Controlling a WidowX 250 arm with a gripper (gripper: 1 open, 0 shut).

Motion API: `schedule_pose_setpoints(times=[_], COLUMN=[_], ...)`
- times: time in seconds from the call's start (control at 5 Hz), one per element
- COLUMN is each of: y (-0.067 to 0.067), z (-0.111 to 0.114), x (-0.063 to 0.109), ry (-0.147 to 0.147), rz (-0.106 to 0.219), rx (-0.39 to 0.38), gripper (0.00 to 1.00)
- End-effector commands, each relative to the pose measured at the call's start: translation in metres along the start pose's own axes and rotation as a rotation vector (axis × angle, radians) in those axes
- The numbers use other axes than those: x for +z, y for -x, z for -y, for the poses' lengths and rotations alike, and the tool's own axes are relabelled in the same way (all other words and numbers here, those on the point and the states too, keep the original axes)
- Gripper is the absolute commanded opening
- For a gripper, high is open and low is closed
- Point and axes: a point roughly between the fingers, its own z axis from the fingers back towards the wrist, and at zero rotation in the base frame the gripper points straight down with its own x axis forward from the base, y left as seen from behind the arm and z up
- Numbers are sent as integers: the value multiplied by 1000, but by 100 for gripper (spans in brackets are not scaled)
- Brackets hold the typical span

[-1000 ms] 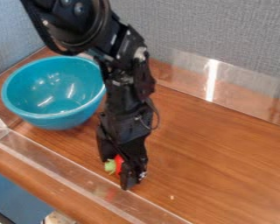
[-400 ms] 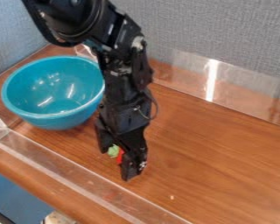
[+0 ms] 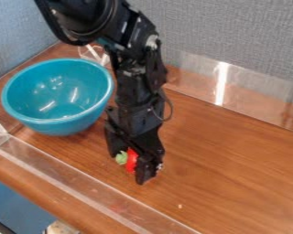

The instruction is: Put the strawberry in the blue bowl

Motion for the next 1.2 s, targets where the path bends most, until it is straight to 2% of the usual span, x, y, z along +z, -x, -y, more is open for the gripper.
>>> schedule_pose_setpoints(times=[0.0,0.2,0.4,0.6,0.8,1.0], y=[-7,-5,0,16,33,40], z=[-9,-14,-25,-64,-92,-93], x=[9,23,67,112,99,80], ry=[-20,-28,-55,-86,-98,-100], rz=[44,66,112,141,121,98], rx=[5,3,8,91,158,180], gripper=[0,0,0,0,0,0])
